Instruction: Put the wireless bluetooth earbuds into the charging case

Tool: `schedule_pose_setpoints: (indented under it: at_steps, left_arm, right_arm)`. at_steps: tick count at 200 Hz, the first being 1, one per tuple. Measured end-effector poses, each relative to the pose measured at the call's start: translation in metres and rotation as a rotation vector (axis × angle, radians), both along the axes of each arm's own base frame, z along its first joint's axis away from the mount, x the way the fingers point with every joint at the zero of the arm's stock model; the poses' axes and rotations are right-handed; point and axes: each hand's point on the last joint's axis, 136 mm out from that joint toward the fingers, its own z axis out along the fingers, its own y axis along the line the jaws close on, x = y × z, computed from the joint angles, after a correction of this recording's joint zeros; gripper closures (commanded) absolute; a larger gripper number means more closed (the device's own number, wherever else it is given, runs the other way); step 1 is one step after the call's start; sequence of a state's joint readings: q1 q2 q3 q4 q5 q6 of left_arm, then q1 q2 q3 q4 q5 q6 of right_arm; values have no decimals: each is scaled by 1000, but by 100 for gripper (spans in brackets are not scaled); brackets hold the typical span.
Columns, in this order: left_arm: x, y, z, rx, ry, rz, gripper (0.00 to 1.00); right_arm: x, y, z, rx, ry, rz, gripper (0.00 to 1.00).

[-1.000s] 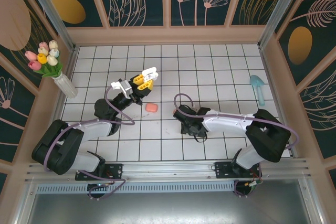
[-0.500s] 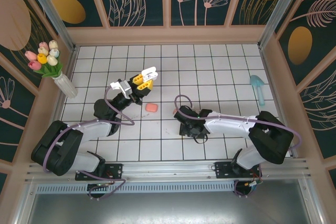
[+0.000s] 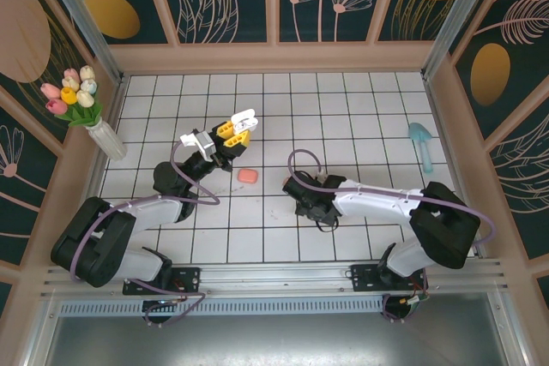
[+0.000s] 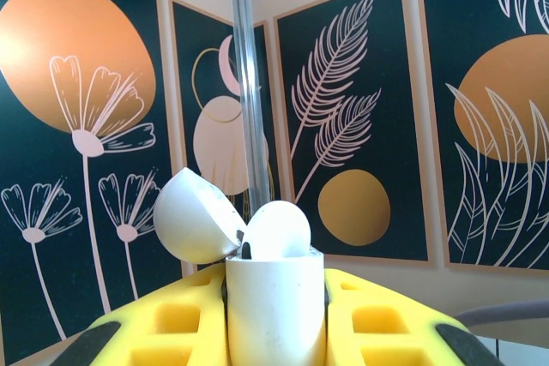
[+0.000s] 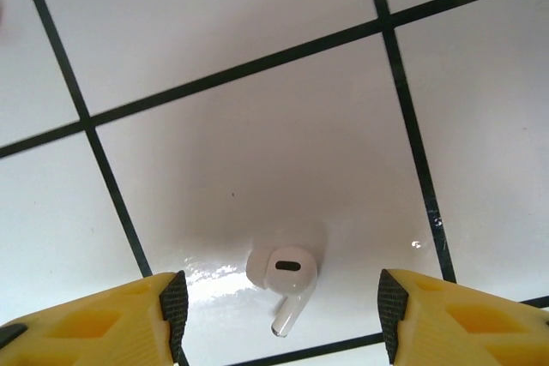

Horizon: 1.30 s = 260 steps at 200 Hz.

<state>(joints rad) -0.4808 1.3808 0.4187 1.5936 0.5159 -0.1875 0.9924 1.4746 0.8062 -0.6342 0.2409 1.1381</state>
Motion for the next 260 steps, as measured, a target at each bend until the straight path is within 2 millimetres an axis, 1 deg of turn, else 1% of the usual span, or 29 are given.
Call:
schedule_pose_setpoints:
  at_steps: [26,74,138,161,260]
  left_arm:
    - [0,0,0,0,0,0,100]
    - [0,0,0,0,0,0,100]
    - [0,0,0,0,0,0,100]
    - [0,0,0,0,0,0,100]
    - [0,0,0,0,1,-1,100]
  right_arm:
    - [1,2,-3,-21,3,-18,38]
    - [2,11,-14,-82,20,1,42]
    - [1,6,-16,-113,20,0,49]
    - [-2,1,-21,-121,26,-10,51]
    - [0,5,-21,-75,1,-15,59]
